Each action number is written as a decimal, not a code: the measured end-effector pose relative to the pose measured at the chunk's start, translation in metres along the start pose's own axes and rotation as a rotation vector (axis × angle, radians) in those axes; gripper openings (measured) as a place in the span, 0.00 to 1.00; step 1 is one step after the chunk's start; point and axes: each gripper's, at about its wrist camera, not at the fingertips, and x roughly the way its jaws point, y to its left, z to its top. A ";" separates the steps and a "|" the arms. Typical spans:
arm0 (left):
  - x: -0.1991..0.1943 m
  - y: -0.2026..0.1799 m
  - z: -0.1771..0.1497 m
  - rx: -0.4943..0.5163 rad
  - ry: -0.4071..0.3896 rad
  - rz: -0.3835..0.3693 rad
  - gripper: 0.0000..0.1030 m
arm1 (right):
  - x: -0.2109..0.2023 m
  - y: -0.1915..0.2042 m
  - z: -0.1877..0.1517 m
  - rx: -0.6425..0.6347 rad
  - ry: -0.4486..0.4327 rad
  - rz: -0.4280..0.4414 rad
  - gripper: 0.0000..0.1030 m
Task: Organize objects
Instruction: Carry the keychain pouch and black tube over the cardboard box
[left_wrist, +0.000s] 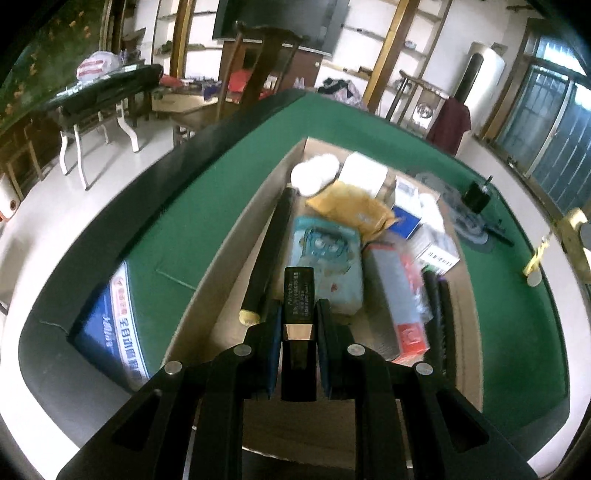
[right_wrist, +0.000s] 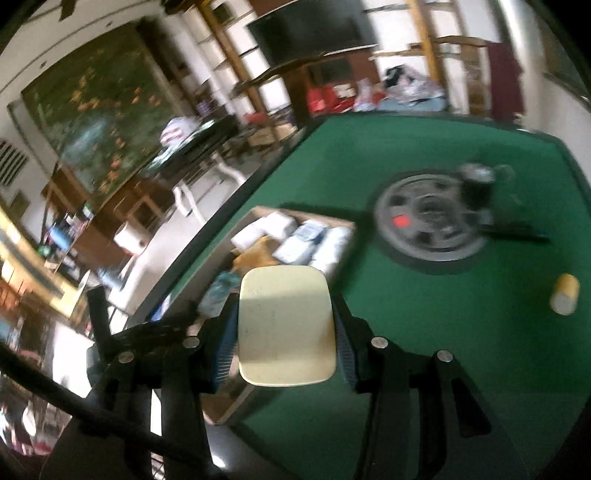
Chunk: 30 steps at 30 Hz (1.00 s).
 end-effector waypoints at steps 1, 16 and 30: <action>0.002 0.001 -0.001 -0.003 0.010 0.005 0.14 | 0.011 0.009 -0.001 -0.012 0.019 0.010 0.44; -0.002 0.020 -0.003 -0.039 0.002 -0.018 0.15 | 0.102 0.046 -0.028 -0.041 0.219 0.026 0.44; -0.039 0.044 0.006 -0.141 -0.131 -0.039 0.45 | 0.122 0.076 -0.054 -0.122 0.308 0.021 0.44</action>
